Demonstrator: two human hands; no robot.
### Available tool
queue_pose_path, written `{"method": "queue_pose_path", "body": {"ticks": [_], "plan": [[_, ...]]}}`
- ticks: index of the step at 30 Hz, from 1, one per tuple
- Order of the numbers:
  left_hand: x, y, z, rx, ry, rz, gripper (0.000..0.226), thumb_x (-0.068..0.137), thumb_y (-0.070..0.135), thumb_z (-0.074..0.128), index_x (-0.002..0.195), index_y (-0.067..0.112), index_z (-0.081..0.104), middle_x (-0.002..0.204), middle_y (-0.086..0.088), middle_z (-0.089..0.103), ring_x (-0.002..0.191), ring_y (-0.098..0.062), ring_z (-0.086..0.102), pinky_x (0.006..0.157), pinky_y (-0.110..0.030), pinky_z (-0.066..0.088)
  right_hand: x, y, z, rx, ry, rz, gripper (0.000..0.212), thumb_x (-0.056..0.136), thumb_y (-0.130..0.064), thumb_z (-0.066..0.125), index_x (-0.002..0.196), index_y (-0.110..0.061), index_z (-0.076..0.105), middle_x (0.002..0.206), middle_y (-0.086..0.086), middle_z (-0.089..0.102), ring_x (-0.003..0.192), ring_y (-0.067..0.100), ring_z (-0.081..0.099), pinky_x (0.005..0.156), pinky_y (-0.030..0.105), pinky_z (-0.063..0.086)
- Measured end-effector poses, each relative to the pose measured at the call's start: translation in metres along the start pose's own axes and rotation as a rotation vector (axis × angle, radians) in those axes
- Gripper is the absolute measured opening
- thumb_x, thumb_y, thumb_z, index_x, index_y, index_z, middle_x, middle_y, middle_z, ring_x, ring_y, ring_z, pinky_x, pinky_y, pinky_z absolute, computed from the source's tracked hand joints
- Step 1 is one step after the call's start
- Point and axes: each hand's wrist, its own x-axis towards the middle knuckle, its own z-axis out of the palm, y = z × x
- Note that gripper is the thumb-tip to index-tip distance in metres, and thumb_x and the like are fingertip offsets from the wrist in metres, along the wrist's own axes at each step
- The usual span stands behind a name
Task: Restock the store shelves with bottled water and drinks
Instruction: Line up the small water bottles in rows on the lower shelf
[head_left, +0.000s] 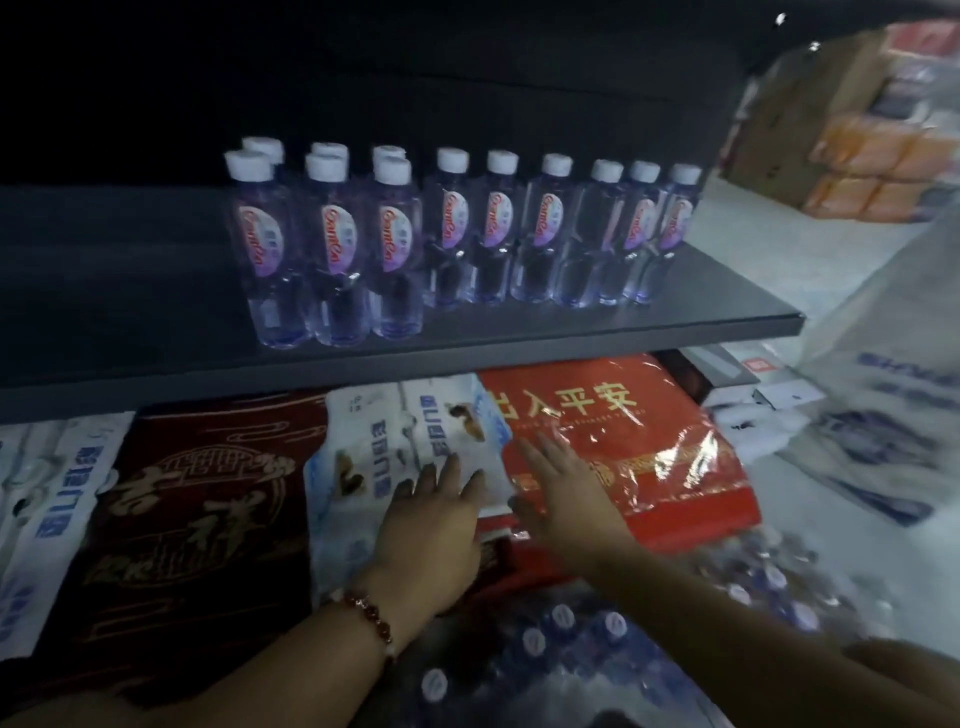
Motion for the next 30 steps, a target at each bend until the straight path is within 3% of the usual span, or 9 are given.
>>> {"method": "queue_pose_path", "body": {"ticks": [5, 10, 14, 17, 20, 24, 27, 29, 30], "plan": [[0.007, 0.043, 0.038, 0.098, -0.088, 0.168, 0.065, 0.097, 0.030, 0.048, 0.155, 0.020, 0.020, 0.162, -0.013, 0.019, 0.144, -0.032, 0.028, 0.116, -0.047, 0.028, -0.054, 0.080, 0.052, -0.128, -0.192, 0.161, 0.074, 0.102, -0.042, 0.045, 0.160, -0.022, 0.004, 0.168, 0.005, 0.001, 0.155, 0.025, -0.001, 0.121, 0.033, -0.004], [0.021, 0.082, 0.083, 0.236, -0.203, 0.317, 0.076, 0.093, 0.039, 0.056, 0.155, 0.016, 0.018, 0.160, -0.019, 0.017, 0.143, -0.039, 0.026, 0.114, -0.051, 0.026, -0.097, 0.122, 0.103, -0.196, -0.333, 0.279, 0.078, 0.095, -0.042, 0.051, 0.159, -0.017, 0.014, 0.167, 0.009, 0.012, 0.154, 0.029, 0.010, 0.124, 0.044, 0.011], [0.034, 0.103, 0.125, 0.343, -0.297, 0.383, 0.056, 0.101, 0.028, 0.043, 0.152, 0.013, 0.025, 0.158, -0.019, 0.024, 0.137, -0.038, 0.032, 0.110, -0.051, 0.028, -0.108, 0.134, 0.132, -0.146, -0.344, 0.336, 0.080, 0.089, -0.036, 0.060, 0.156, -0.012, 0.024, 0.163, 0.015, 0.024, 0.150, 0.035, 0.023, 0.121, 0.048, 0.014], [0.046, 0.111, 0.146, 0.452, -0.337, 0.449, 0.046, 0.101, 0.025, 0.040, 0.145, 0.012, 0.038, 0.144, -0.019, 0.042, 0.131, -0.037, 0.040, 0.109, -0.053, 0.027, -0.104, 0.136, 0.148, -0.113, -0.361, 0.362, 0.080, 0.093, -0.032, 0.056, 0.158, -0.011, 0.014, 0.165, 0.016, 0.016, 0.152, 0.034, 0.015, 0.123, 0.044, 0.009], [0.057, 0.117, 0.157, 0.439, -0.344, 0.502, 0.034, 0.094, 0.031, 0.048, 0.125, 0.021, 0.059, 0.114, -0.005, 0.066, 0.106, -0.026, 0.062, 0.092, -0.040, 0.037, -0.095, 0.141, 0.159, -0.082, -0.326, 0.401, 0.079, 0.093, -0.024, 0.054, 0.159, -0.011, 0.012, 0.165, 0.019, 0.013, 0.151, 0.034, 0.016, 0.123, 0.042, 0.011], [0.063, 0.120, 0.182, 0.374, -0.449, 0.513, 0.041, 0.103, 0.015, 0.036, 0.143, 0.006, 0.034, 0.126, -0.012, 0.064, 0.112, -0.031, 0.064, 0.081, -0.035, 0.041, -0.086, 0.154, 0.167, -0.088, -0.331, 0.463, 0.076, 0.091, -0.018, 0.054, 0.158, -0.011, 0.019, 0.160, 0.022, 0.024, 0.145, 0.036, 0.030, 0.117, 0.043, 0.024], [0.065, 0.116, 0.193, 0.399, -0.479, 0.520, 0.053, 0.103, 0.015, 0.038, 0.150, 0.003, 0.018, 0.123, -0.014, 0.064, 0.106, -0.032, 0.066, 0.071, -0.034, 0.037, -0.083, 0.163, 0.175, -0.151, -0.280, 0.399, 0.064, 0.080, -0.015, 0.062, 0.142, -0.008, 0.048, 0.124, 0.016, 0.060, 0.111, 0.037, 0.060, 0.100, 0.045, 0.043], [0.064, 0.113, 0.200, 0.382, -0.524, 0.501, 0.059, 0.104, 0.018, 0.040, 0.154, 0.006, 0.011, 0.125, -0.014, 0.063, 0.106, -0.032, 0.066, 0.073, -0.036, 0.043, -0.081, 0.166, 0.178, -0.202, -0.195, 0.362, 0.038, 0.064, -0.017, 0.073, 0.102, -0.013, 0.070, 0.085, 0.007, 0.065, 0.076, 0.029, 0.067, 0.077, 0.038, 0.052], [0.064, 0.112, 0.203, 0.381, -0.551, 0.492, 0.062, 0.104, 0.019, 0.040, 0.156, 0.008, 0.008, 0.126, -0.014, 0.062, 0.107, -0.031, 0.065, 0.075, -0.037, 0.046, -0.080, 0.166, 0.179, -0.231, -0.156, 0.347, 0.029, 0.057, -0.018, 0.079, 0.084, -0.017, 0.069, 0.072, 0.004, 0.062, 0.064, 0.026, 0.064, 0.068, 0.035, 0.052]]}}
